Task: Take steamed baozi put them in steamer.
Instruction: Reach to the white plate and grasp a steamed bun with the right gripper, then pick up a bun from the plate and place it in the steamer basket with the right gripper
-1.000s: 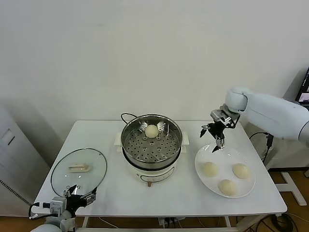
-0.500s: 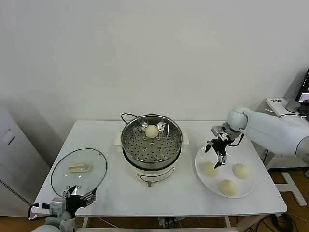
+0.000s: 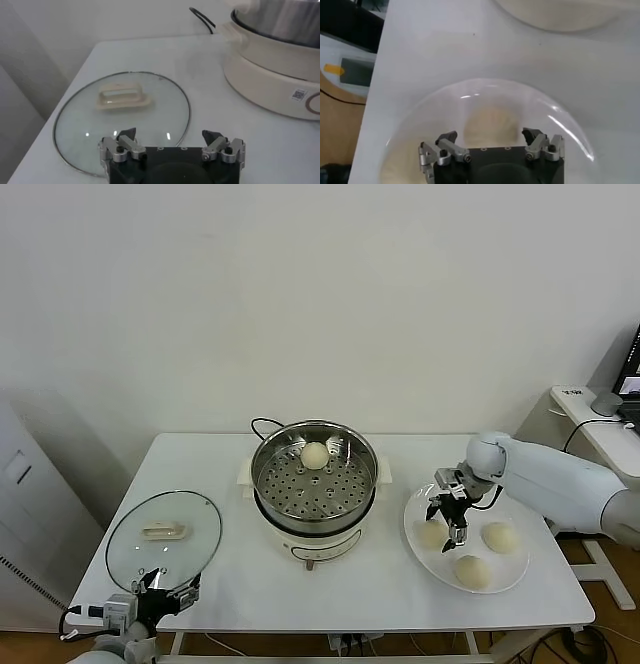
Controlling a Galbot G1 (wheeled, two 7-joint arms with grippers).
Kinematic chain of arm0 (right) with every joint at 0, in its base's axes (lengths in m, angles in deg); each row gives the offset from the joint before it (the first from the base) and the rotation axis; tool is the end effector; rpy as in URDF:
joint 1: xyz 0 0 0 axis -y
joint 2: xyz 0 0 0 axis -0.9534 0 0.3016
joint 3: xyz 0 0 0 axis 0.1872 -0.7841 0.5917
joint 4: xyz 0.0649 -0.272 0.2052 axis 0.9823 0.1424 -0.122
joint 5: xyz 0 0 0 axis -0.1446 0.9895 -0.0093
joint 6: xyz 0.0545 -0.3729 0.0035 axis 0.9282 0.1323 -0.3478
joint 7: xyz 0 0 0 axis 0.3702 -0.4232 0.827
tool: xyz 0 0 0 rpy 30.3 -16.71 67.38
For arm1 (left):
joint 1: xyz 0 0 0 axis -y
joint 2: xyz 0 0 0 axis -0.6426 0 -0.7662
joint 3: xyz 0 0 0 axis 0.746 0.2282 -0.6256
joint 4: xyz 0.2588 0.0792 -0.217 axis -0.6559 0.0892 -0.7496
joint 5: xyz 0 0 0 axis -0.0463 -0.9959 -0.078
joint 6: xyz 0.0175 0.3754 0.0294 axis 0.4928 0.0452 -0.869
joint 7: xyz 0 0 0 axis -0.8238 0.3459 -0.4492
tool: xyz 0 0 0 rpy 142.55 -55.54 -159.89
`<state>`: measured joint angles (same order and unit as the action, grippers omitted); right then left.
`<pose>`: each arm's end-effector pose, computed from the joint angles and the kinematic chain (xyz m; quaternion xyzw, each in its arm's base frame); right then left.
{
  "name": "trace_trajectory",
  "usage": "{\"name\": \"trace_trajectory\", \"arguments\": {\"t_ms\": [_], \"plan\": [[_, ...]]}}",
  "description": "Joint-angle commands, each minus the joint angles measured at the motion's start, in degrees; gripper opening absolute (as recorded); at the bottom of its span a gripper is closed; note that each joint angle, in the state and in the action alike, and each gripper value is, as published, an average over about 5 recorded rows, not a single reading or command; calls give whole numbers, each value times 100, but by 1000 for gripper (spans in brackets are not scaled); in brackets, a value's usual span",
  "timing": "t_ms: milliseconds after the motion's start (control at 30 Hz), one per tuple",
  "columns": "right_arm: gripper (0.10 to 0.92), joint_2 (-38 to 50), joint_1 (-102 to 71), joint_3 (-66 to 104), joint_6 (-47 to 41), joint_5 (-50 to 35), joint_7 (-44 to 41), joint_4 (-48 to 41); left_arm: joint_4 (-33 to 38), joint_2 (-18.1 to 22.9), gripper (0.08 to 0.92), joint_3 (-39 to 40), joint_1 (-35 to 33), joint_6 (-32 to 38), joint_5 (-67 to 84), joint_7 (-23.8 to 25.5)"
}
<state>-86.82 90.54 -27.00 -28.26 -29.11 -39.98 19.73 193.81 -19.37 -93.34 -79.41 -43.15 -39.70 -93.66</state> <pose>0.5703 -0.1439 -0.2519 0.5865 -0.5024 0.4873 0.4076 0.2169 0.0879 -0.3042 -0.0262 -0.9530 -0.0418 0.2990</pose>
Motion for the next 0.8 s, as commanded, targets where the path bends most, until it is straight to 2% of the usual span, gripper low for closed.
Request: {"name": "trace_trajectory", "arguments": {"t_ms": [33, 167, 267, 467, 800], "plan": [[631, 5, -253, 213, -55, 152, 111, -52, -2, 0, 823, 10, -2, 1, -3, 2], [516, 61, -219, 211, -61, 131, 107, 24, 5, 1, 823, 15, -6, -3, -6, 0], [469, 102, -138, 185, -66, 99, 97, 96, 16, 3, 823, 15, -13, -11, -9, -3], [458, 195, 465, -146, -92, -178, 37, 357, 37, 20, 823, 11, -28, -28, -23, -14], [458, 23, 3124, -1680, -611, -1892, -364, 1113, 66, 23, 823, 15, 1, -61, -24, -44]]}}
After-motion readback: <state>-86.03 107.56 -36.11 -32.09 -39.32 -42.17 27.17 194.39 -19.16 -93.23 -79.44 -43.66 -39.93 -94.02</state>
